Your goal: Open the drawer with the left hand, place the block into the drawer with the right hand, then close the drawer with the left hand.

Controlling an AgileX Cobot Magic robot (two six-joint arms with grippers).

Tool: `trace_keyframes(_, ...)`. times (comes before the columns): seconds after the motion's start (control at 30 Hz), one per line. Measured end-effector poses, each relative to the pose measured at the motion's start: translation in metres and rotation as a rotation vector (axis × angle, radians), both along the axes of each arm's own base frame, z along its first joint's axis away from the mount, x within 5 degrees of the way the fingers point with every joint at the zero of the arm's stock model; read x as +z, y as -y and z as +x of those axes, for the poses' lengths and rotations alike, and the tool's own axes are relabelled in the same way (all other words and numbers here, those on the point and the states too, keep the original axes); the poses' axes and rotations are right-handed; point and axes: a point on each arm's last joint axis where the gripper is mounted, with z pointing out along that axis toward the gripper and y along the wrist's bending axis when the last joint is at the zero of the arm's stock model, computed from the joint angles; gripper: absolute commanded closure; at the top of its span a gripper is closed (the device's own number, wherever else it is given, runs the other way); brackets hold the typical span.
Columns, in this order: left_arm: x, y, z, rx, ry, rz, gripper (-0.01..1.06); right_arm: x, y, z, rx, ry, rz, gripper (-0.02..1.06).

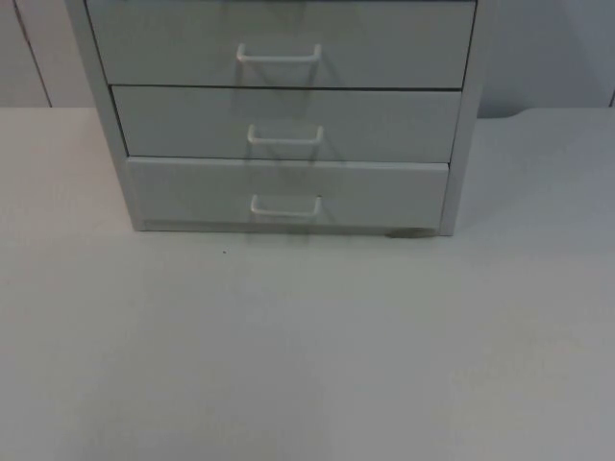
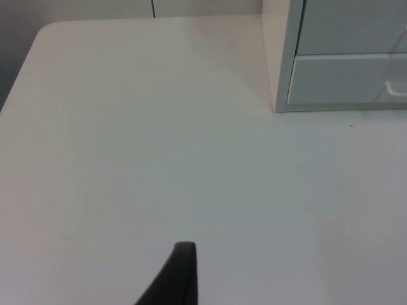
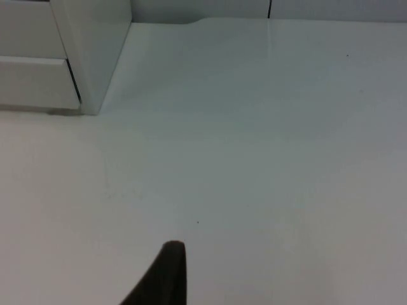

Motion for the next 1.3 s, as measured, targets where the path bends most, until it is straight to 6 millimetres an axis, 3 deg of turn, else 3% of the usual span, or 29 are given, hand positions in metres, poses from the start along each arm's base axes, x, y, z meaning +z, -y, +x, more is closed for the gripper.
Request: trace_keyframes(1.3,0.0000,0.0002,0.0000,-0.008,0.000,-0.003,0.00,0.0000,-0.0009,-0.0002,-0.057,0.000,0.008,-0.01)
